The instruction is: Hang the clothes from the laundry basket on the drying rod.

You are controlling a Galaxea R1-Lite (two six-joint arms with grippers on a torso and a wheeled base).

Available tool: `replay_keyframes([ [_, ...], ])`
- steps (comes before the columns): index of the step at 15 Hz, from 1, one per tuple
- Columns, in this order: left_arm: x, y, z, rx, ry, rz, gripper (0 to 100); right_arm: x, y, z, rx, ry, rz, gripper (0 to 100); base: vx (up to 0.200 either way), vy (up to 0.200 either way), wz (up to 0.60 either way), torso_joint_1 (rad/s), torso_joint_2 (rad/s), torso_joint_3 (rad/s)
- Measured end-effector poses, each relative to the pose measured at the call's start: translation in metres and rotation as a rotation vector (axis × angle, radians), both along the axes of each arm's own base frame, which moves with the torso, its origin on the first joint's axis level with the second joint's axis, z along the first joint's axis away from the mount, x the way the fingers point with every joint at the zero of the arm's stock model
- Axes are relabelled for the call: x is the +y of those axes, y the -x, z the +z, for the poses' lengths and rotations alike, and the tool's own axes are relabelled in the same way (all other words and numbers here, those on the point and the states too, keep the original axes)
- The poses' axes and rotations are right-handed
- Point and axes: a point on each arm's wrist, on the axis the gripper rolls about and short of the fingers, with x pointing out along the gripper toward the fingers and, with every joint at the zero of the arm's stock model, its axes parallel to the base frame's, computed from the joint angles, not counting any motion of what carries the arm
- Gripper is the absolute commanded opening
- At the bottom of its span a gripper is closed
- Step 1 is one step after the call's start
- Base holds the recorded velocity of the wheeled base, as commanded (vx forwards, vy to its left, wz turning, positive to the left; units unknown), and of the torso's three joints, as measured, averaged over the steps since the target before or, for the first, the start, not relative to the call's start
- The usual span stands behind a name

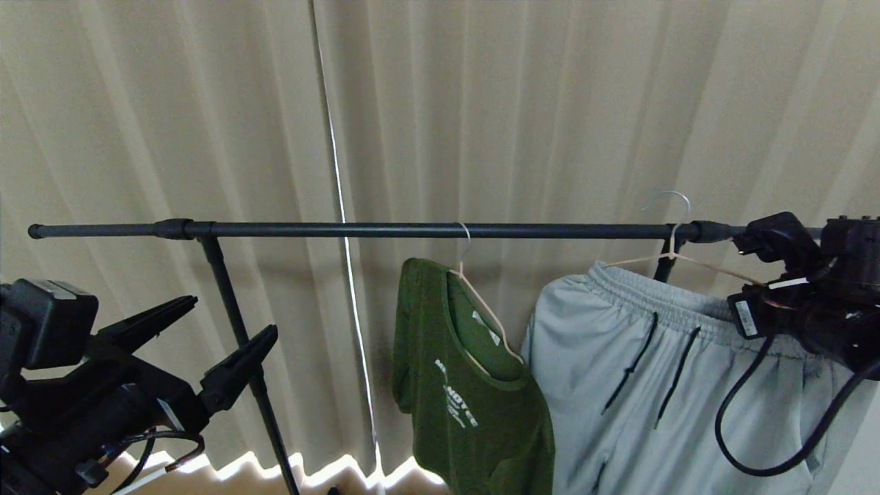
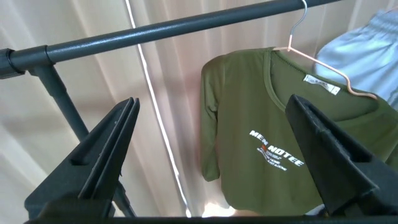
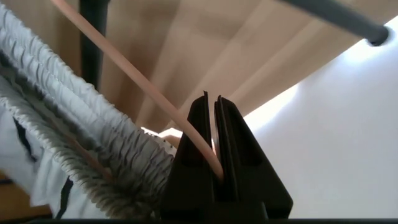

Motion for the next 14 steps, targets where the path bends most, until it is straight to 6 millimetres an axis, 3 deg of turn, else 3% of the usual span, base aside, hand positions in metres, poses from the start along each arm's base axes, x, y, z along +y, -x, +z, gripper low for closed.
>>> replay_keyframes([
  [6, 0.000, 0.000, 0.000, 0.000, 0.001, -0.001, 100, 0.019, -0.018, -0.023, 0.073, 0.010, 0.055, 0, 0.000, 0.000, 0.00, 0.000, 0.00, 0.000],
  [13, 0.000, 0.001, -0.001, 0.005, -0.002, -0.002, 100, 0.033, -0.015, -0.033, 0.107, 0.015, 0.101, 0, 0.000, 0.000, 0.00, 0.000, 0.00, 0.000],
  [14, 0.000, 0.001, -0.001, 0.006, -0.002, -0.002, 100, 0.035, -0.013, -0.033, 0.108, 0.015, 0.107, 100, 0.000, 0.000, 0.00, 0.000, 0.00, 0.000],
])
